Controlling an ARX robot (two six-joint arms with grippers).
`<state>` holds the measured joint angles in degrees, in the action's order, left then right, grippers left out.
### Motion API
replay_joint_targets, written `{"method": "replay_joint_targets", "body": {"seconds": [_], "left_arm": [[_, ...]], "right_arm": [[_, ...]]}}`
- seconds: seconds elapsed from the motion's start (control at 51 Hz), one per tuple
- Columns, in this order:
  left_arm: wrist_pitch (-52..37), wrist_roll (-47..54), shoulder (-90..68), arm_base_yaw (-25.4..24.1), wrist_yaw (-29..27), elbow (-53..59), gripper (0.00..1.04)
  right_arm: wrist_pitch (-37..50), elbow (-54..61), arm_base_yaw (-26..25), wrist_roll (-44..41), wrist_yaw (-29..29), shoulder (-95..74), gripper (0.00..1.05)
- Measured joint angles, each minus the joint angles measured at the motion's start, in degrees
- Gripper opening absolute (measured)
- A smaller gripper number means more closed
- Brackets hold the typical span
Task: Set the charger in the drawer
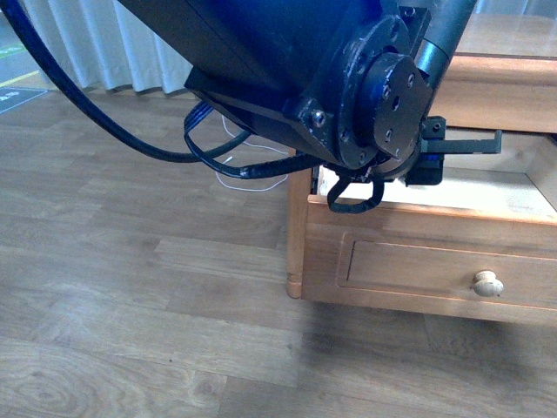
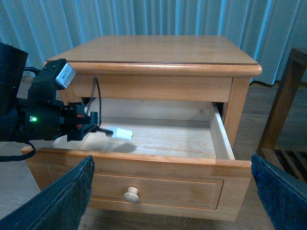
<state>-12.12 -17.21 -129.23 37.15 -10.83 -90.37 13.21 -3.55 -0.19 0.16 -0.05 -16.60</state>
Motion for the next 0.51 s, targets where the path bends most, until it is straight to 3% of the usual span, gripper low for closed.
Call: {"method": "replay_joint_targets", "body": {"seconds": [0.176,0.392,0.51], "left_arm": [[-3.1,1.1,2.3,-0.1,-3.1,2.0,0.6],[-7.1,5.3,18.0,-2.8,-3.8,14.6,0.99],[-7.6,7.4,29.5,-5.9,-3.8,22.6,0.98]], "right_arm": [[0.0,0.0,0.0,0.0,0.0,0.0,0.97],[0.0,0.0,0.0,0.0,0.0,0.0,0.97],[0.0,0.0,0.0,0.0,0.0,0.0,0.97]]}}
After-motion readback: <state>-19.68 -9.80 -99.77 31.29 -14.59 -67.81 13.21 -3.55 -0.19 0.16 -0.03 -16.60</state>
